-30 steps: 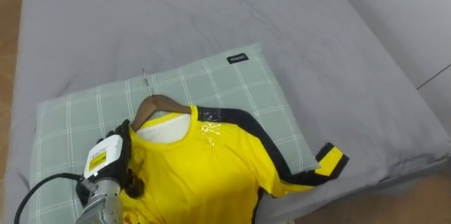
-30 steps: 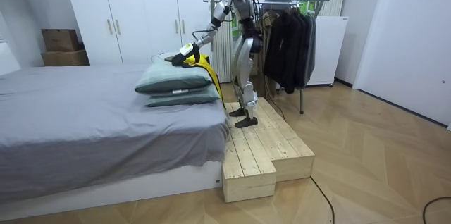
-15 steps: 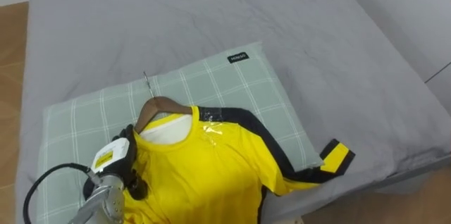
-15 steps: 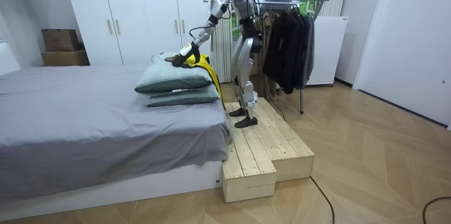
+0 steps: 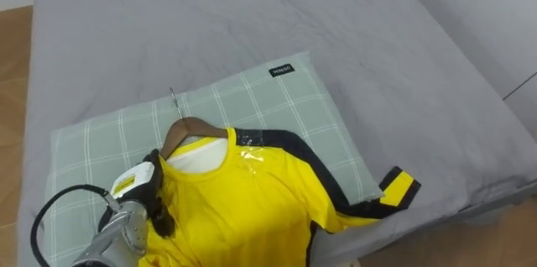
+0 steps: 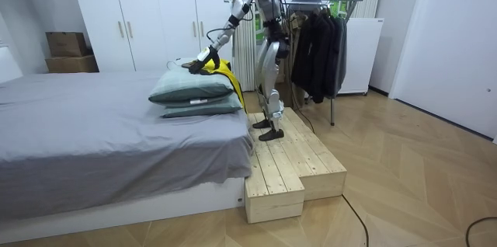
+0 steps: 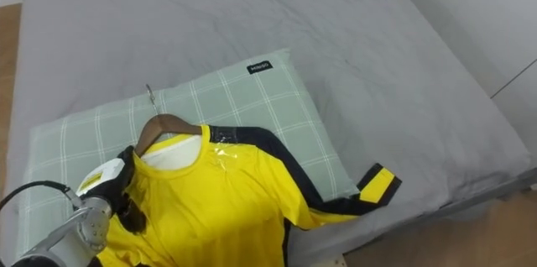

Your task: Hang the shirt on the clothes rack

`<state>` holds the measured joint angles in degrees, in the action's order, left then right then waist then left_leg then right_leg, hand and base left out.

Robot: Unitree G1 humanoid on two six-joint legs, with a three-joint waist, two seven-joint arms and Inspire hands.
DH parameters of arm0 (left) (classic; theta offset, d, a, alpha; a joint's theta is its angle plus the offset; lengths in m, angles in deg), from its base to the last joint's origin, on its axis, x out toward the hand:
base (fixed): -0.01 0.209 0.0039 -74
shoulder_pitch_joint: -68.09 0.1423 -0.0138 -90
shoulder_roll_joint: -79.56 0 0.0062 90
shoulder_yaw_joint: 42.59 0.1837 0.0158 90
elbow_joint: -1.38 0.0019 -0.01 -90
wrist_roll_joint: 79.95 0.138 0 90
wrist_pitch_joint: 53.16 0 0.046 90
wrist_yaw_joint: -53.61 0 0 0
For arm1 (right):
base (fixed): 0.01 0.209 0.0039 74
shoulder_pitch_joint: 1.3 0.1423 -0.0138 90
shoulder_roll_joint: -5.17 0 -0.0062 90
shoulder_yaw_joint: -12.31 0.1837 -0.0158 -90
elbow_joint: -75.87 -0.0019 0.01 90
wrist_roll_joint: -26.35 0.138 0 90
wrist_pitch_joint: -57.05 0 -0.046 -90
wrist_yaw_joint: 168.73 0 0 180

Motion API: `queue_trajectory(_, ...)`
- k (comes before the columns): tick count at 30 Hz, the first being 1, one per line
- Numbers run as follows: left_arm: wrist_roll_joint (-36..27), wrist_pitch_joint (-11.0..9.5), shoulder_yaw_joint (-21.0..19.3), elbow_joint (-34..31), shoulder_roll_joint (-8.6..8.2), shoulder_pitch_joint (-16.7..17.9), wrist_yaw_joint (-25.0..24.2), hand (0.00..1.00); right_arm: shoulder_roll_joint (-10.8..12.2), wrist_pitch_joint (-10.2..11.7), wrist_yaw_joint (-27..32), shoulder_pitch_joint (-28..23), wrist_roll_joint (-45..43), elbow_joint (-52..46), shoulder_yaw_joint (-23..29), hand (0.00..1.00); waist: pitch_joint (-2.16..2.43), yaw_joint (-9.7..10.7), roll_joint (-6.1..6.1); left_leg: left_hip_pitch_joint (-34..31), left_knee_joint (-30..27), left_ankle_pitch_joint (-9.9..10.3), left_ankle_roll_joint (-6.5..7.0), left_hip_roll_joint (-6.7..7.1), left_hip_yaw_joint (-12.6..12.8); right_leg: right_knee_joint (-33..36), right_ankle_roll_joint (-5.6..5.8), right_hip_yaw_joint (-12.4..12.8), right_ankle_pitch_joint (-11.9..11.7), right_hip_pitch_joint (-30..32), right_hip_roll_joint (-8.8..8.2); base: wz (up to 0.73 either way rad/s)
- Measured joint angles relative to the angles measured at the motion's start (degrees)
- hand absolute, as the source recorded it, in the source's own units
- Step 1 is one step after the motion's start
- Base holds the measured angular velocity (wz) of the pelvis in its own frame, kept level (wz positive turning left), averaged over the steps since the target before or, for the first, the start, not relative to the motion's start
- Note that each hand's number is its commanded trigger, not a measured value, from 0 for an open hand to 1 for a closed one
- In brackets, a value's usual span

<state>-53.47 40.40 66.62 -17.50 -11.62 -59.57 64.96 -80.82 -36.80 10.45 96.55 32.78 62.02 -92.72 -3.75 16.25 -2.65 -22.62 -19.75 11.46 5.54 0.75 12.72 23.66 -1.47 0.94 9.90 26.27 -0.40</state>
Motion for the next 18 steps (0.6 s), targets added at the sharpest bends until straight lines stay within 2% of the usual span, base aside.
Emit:
queue_trajectory(3, 0.0, 0.3, 0.0, 0.0, 0.03, -0.4, -0.8, 0.08, 0.0, 0.0, 0.0, 0.0, 0.0, 0.0, 0.0, 0.0, 0.01, 0.0, -0.01, 0.0, 0.0, 0.0, 0.01, 0.0, 0.0, 0.0, 0.0, 0.0, 0.0, 0.0, -0.01, 0.0)
queue_trajectory(4, 0.0, 0.3, 0.0, 0.0, 0.04, -0.4, -0.8, 0.18, 0.0, 0.0, -0.1, 0.0, 0.0, 0.0, 0.0, 0.0, 0.01, 0.0, -0.01, 0.1, 0.0, 0.0, 0.01, 0.0, 0.0, 0.0, 0.0, 0.0, 0.0, -0.1, -0.01, 0.0)
queue_trajectory(5, 0.0, 0.3, 0.0, 0.0, 0.09, -0.4, -0.7, 0.49, 0.0, 0.0, -0.1, 0.0, 0.0, 0.0, 0.0, 0.0, 0.01, 0.0, -0.02, 0.1, 0.0, 0.0, 0.01, 0.0, 0.0, 0.0, 0.0, 0.0, 0.0, -0.1, -0.01, 0.0)
queue_trajectory(6, 0.0, 0.3, -0.1, 0.0, 0.23, -0.5, -0.7, 0.54, 0.0, 0.0, -0.1, 0.0, 0.0, 0.0, 0.0, 0.0, 0.02, 0.0, -0.02, 0.2, 0.0, 0.0, 0.01, 0.0, 0.0, 0.0, 0.0, 0.0, 0.0, -0.2, -0.01, 0.0)
queue_trajectory(7, 0.0, 0.3, -0.2, 0.0, 0.33, -0.6, -0.7, 0.89, 0.0, 0.0, -0.1, 0.0, 0.0, 0.0, 0.0, 0.0, 0.02, 0.0, -0.03, 0.2, 0.0, 0.0, 0.01, 0.0, 0.0, 0.0, 0.0, 0.0, 0.0, -0.2, -0.01, 0.0)
queue_trajectory(8, 0.0, 0.3, -0.6, 0.0, 0.52, -0.9, -0.6, 1.0, 0.0, 0.0, -0.1, 0.0, 0.0, 0.0, 0.0, 0.0, 0.02, 0.0, -0.03, 0.2, 0.0, 0.0, 0.01, 0.0, 0.0, 0.0, 0.0, 0.0, 0.0, -0.2, -0.02, 0.0)
queue_trajectory(13, 0.0, 0.3, -1.3, -0.2, 1.72, -1.8, -0.3, 1.0, 0.0, 0.0, 0.0, 0.0, 0.1, 0.0, 0.0, 0.0, 0.08, 0.0, -0.12, 0.8, 0.1, 0.0, 0.02, 0.0, 0.0, 0.0, 0.0, -0.1, 0.0, -0.8, -0.05, 0.0)
queue_trajectory(18, 0.0, 0.7, -1.4, -0.2, 1.26, -1.8, -1.7, 1.0, 0.0, 0.1, 0.5, 0.0, 0.0, -0.1, 0.1, 0.0, 0.08, 0.0, -0.11, 1.6, 0.5, 0.0, 0.02, 0.03, 0.0, -0.2, 0.0, -0.3, 0.0, -1.4, -0.09, 0.0)
